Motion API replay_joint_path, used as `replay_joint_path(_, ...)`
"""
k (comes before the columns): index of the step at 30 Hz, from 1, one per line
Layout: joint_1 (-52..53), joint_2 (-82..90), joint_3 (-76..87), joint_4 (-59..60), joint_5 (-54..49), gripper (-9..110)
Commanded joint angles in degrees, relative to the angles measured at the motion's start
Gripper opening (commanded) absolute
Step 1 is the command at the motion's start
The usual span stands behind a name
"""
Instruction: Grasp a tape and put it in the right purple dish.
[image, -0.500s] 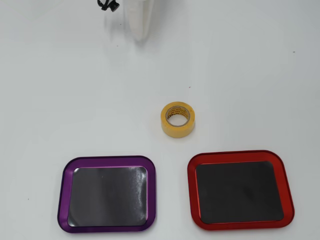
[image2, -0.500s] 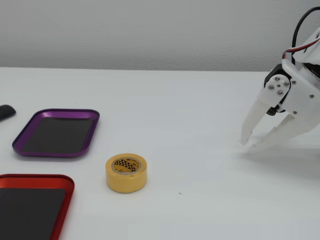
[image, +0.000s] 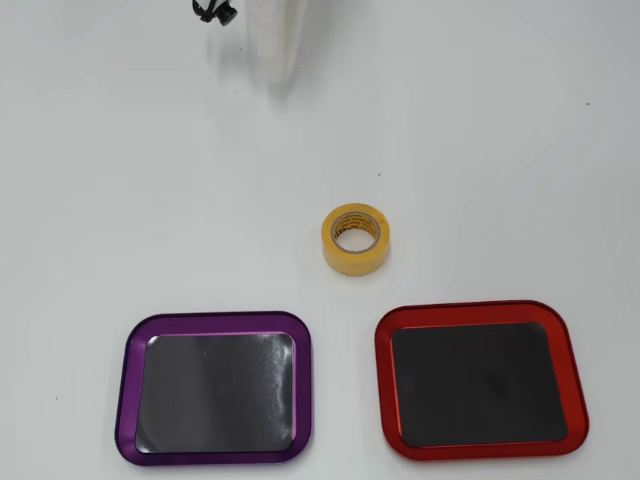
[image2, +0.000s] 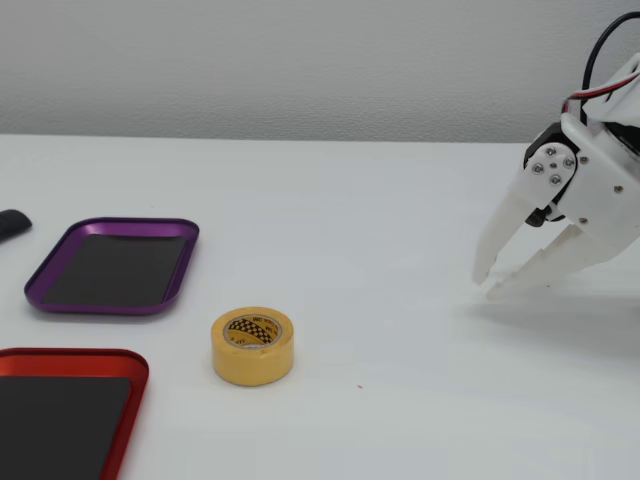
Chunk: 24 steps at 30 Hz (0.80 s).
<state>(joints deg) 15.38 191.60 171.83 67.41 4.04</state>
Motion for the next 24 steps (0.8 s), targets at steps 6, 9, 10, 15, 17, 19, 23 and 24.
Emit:
replay_joint_path(6,-5.0,-6.7,-12.2,-1.2,-0.4,-1)
replay_joint_path(9,-9.4,-20.5,-21.0,-1.9,-0.5,-1)
replay_joint_path(10,-10.9,-25.8,-24.7,-3.2,-0.5,-1)
replay_joint_path(15,-17.1,-53.0,-42.9,-5.0,-0.6,0)
replay_joint_path(17,-17.2,-64.0,-50.3,-4.3,-0.7,0)
replay_joint_path(19,-17.2,-73.5,-57.0,-4.2,-1.8,0)
replay_joint_path(23,-17.8,-88.0,-66.5,0.1,-10.9,6)
replay_joint_path(24,-17.9,-90.5,-68.2,1.1,-12.2,8)
